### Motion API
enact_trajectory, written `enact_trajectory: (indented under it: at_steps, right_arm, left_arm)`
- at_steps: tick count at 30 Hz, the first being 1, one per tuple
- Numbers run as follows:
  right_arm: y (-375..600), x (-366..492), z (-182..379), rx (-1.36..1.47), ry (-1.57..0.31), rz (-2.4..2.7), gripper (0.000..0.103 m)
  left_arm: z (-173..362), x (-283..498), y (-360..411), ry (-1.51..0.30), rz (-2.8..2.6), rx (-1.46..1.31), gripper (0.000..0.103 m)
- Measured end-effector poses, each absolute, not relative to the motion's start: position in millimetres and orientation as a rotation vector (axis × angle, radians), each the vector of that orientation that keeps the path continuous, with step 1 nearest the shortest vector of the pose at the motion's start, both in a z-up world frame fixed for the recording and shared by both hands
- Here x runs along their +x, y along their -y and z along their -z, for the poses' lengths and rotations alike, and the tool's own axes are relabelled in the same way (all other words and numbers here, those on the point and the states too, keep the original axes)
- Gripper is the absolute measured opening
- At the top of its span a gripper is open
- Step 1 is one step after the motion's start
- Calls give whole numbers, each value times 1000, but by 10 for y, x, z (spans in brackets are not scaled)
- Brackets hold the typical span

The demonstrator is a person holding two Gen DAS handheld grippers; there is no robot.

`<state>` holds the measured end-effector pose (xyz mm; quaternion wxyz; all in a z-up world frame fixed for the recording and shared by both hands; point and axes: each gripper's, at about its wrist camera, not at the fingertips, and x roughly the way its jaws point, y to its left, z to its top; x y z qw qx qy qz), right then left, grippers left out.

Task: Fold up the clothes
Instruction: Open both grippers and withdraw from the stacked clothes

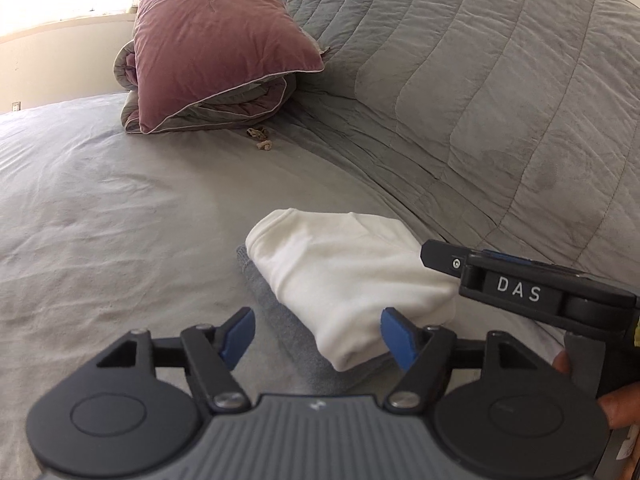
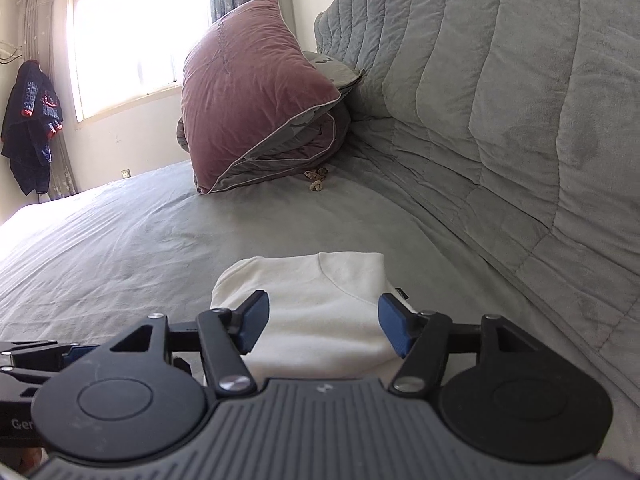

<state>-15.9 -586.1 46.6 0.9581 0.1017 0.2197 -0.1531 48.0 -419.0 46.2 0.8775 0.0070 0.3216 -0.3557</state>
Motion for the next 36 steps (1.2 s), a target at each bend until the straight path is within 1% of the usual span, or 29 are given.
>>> enact_trajectory:
  at_steps: [1, 7, 10, 12, 18, 22, 27, 36]
  right_arm:
    - [5814, -179, -494, 205, -450, 315, 72]
    - [5524, -330, -667, 214, -476, 349, 85]
    - [5379, -406, -753, 219, -490, 366, 94]
    - [5282, -456, -811, 222, -499, 378, 103]
    - [4947, -647, -937, 224, -562, 434, 103]
    - [4748, -799, -940, 246, -611, 449, 103]
    - [4492, -1005, -949, 241, -658, 460, 103]
    - [4154, -1297, -1048, 229, -663, 482, 103]
  left_arm:
    - [-501, 459, 4146, -674, 732, 24, 80]
    - [-695, 357, 3828, -730, 686, 51, 91]
    - [-764, 305, 3666, -763, 671, 71, 97]
    - [-820, 252, 3537, -769, 660, 74, 101]
    - [-948, 71, 3211, -789, 626, 100, 102]
    - [-959, -71, 3023, -848, 644, 121, 102]
    - [-968, -268, 2828, -859, 647, 139, 102]
    - [-1009, -493, 2555, -852, 644, 162, 102]
